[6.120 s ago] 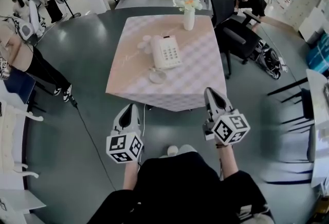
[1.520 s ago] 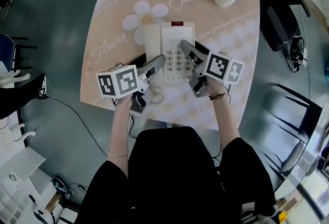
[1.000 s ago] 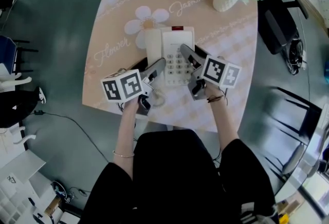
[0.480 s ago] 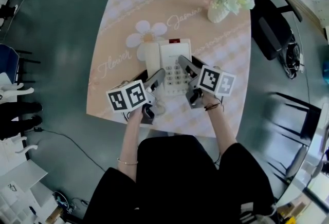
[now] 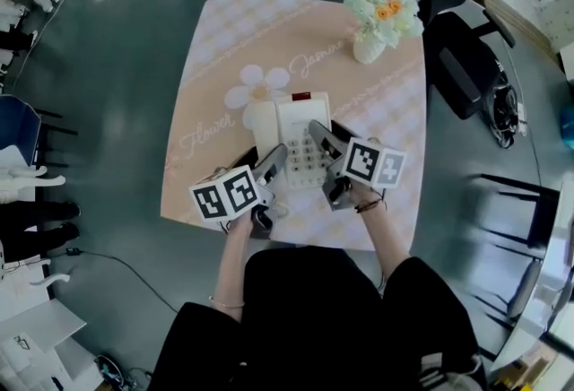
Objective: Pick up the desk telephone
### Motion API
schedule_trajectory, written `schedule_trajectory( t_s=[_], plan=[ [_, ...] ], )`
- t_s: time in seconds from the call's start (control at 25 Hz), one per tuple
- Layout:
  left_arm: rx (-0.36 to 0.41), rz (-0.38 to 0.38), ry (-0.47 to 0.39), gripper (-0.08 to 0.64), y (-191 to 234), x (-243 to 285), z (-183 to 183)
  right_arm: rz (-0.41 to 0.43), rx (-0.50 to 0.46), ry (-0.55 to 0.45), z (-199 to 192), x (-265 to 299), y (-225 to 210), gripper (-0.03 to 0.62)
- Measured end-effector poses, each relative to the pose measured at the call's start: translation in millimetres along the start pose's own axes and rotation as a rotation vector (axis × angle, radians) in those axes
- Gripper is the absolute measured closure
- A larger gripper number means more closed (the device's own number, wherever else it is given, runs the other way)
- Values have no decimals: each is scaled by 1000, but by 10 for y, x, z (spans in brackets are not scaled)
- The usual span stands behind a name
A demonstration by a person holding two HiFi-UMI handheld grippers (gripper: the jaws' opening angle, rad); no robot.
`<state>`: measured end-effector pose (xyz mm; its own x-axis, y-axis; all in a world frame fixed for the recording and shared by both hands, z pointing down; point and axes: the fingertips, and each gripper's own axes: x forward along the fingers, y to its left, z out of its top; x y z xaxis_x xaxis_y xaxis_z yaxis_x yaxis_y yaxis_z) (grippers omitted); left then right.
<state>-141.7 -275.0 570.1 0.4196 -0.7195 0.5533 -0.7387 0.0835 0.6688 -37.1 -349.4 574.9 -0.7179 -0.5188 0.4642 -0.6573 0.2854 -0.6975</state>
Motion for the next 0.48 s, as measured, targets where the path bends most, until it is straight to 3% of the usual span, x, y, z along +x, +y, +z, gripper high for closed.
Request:
schedule_trajectory(
  t_s=[0.48],
  plan=[
    [35,-25,-40,259,-295,-312,126,29,-12,-55,139,-316,306,383]
  ],
)
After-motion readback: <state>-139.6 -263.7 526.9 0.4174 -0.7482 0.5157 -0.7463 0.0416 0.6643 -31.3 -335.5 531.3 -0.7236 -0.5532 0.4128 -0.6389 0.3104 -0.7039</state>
